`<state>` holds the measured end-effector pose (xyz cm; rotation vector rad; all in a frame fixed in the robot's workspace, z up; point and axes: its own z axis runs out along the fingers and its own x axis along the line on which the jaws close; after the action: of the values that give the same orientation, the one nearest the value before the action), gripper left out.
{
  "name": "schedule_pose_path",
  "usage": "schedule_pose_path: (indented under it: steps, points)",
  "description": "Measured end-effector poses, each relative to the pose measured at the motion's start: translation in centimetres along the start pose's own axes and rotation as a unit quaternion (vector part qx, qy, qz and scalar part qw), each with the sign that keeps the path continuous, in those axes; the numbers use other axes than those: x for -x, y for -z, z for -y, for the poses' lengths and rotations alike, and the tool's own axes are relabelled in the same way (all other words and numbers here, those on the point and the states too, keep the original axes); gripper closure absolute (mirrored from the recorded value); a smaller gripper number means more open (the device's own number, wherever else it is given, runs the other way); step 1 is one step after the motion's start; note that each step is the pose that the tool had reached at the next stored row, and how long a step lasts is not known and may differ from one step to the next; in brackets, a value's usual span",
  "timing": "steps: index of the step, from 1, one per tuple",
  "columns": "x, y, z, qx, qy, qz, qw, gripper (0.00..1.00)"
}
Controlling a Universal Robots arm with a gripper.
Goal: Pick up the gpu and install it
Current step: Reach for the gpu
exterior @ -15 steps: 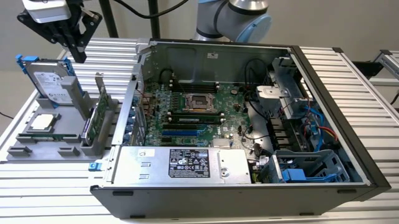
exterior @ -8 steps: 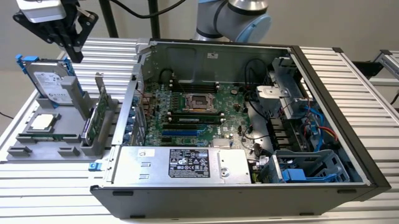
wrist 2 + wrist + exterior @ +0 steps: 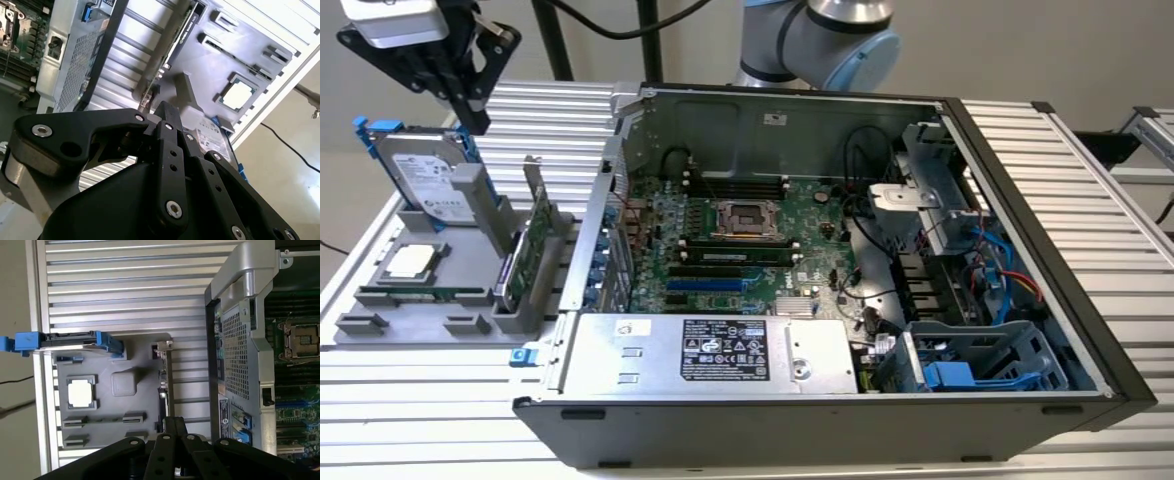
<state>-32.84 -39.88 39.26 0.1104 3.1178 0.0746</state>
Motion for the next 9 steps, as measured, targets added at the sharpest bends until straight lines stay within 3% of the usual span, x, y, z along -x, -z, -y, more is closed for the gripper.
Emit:
schedule_pose_path:
  steps: [9]
  points:
    - [-0.87,0.02,0.06,0.0,0.0,0.0,1.0,1.0]
